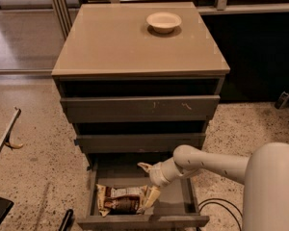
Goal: Pick brown chip bag from bottom drawer and place on counter
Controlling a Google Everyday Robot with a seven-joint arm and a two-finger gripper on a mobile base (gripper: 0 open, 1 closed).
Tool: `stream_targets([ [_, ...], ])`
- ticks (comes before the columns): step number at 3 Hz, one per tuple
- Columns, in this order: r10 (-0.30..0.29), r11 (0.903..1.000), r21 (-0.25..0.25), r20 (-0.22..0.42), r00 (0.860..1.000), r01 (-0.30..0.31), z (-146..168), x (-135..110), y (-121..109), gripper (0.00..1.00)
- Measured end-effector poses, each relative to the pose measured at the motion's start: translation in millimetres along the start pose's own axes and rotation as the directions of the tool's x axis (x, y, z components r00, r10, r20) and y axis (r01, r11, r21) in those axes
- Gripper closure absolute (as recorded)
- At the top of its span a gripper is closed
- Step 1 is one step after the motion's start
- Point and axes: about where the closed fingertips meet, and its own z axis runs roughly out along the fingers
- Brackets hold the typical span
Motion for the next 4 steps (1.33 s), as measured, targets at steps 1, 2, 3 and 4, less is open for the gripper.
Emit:
stream_targets([
  [1,-0.037,0.9993,-0.001,0.046,0.998,0.037,49,33,3,0.00],
  [2,-0.037,0.9993,0.000,0.046,0.998,0.037,49,33,3,0.00],
  [3,-0.031,0.9994,0.016,0.061,0.998,0.030,51,36,2,0.00],
  [4,-0.044,0.9989,0.022,0.076,0.996,0.042,71,48,-12,0.00],
])
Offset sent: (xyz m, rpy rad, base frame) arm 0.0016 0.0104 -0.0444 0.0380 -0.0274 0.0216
